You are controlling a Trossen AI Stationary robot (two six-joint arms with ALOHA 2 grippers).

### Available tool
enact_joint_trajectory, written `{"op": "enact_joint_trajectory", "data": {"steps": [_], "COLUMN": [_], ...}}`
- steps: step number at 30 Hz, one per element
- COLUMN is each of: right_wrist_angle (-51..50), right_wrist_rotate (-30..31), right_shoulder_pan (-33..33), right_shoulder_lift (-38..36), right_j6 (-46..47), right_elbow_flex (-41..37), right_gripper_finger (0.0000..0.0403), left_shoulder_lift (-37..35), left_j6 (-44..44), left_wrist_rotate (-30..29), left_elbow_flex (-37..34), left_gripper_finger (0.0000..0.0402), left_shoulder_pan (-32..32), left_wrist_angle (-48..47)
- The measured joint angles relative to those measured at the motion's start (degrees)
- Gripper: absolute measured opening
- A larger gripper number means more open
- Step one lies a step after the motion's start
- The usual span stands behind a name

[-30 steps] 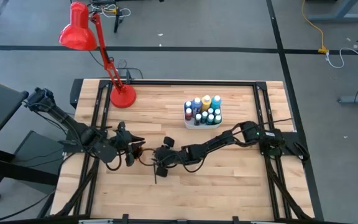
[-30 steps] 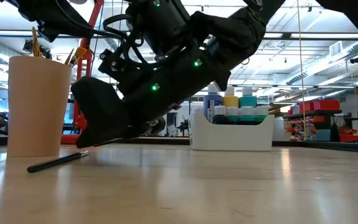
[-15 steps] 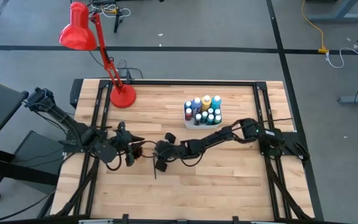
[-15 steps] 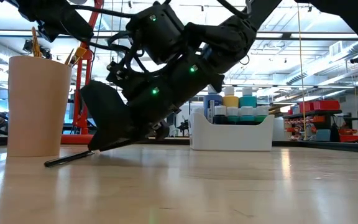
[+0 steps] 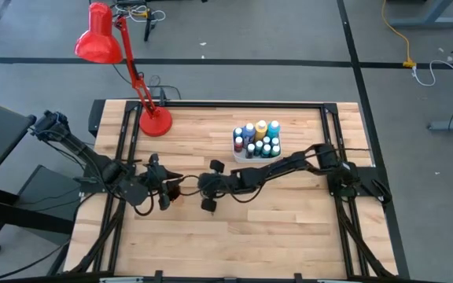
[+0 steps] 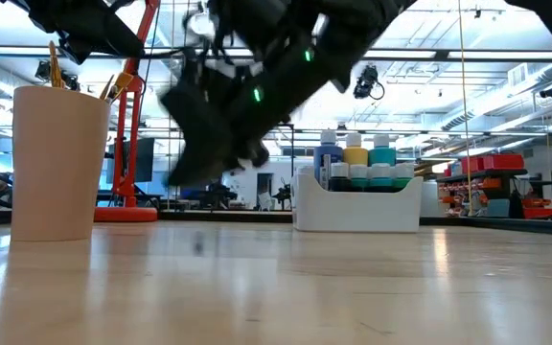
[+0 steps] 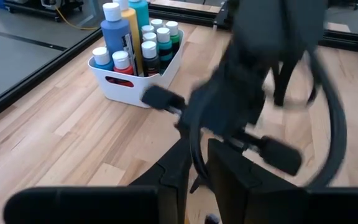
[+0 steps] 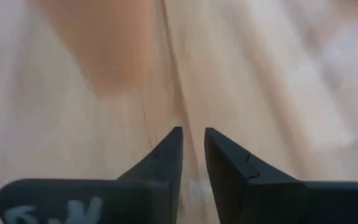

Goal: Pick & Place Paint Supplies
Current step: Put the silver paint brush into the orange cup

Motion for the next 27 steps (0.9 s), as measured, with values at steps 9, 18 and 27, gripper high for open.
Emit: {"op": "enact_joint_trajectory", "data": {"steps": [9, 18, 27], "right_wrist_angle": [-7.6, -30.4, -43.2], "right_wrist_rotate": [6.6, 0.0, 0.7], "right_shoulder_pan": [-0.8, -2.5, -2.5], "right_shoulder_lift": [-1.1, -2.9, -15.8], "right_j6": [7.4, 17.8, 18.4], "right_elbow_flex": [0.2, 0.4, 0.2], "right_gripper_finger": [0.0148, 0.0196, 0.0197], "left_shoulder_lift": [0.0, 0.0, 0.0], "left_j6": [0.0, -0.5, -0.5], "left_wrist_rotate": [0.0, 0.1, 0.0], "left_elbow_flex": [0.0, 0.0, 0.0], "left_gripper_finger": [0.0066, 0.0066, 0.0066], "left_shoulder_pan": [0.0, 0.0, 0.0], "left_wrist_angle": [-0.1, -0.1, 0.0]}}
